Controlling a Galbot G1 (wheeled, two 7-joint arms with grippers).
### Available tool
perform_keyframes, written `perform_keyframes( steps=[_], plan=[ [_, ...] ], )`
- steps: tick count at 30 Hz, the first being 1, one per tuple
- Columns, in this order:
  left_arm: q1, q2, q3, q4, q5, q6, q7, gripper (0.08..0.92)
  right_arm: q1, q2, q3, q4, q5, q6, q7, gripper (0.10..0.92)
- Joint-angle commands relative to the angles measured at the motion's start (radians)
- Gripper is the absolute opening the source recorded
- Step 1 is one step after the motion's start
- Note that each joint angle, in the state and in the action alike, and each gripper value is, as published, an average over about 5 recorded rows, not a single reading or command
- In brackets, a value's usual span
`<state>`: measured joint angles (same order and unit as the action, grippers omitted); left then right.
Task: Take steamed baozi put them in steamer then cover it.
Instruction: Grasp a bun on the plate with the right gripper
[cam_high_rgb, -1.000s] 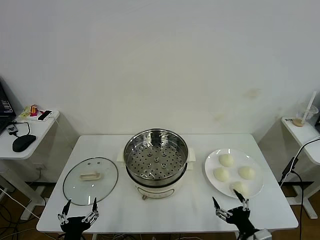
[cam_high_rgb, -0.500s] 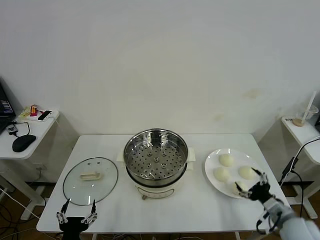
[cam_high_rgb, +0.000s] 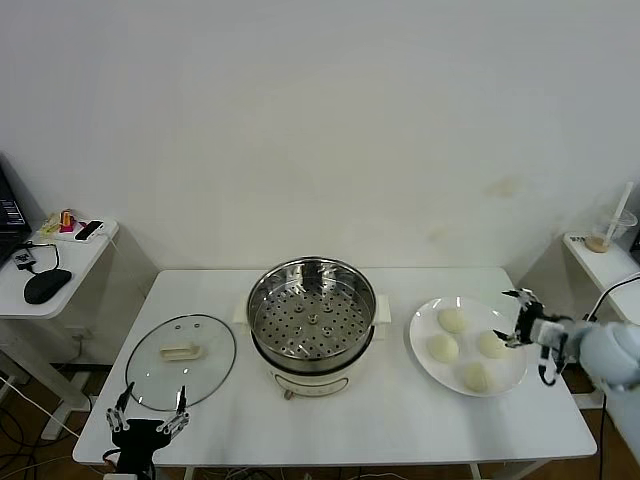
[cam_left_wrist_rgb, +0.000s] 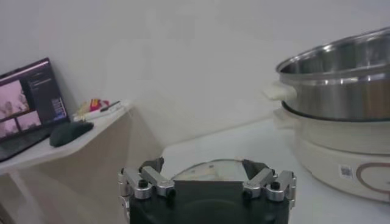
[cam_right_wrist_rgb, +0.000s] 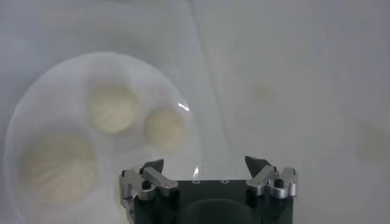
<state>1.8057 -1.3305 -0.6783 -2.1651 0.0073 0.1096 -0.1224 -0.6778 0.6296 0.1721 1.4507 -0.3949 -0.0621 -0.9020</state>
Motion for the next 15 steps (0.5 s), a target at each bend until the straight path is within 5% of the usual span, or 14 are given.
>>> perform_keyframes(
  steps=[1,15],
  plan=[
    [-0.017,0.003,-0.007,0.001,-0.028,0.007,0.013,0.823,0.508,0.043,-0.494,-0.33,-0.008,0.093,-0.241,0.823],
    [-0.057,0.008,-0.026,0.023,-0.019,0.006,0.022,0.823,0.593,0.275,-0.6,-0.591,-0.101,0.137,-0.245,0.823]
  ],
)
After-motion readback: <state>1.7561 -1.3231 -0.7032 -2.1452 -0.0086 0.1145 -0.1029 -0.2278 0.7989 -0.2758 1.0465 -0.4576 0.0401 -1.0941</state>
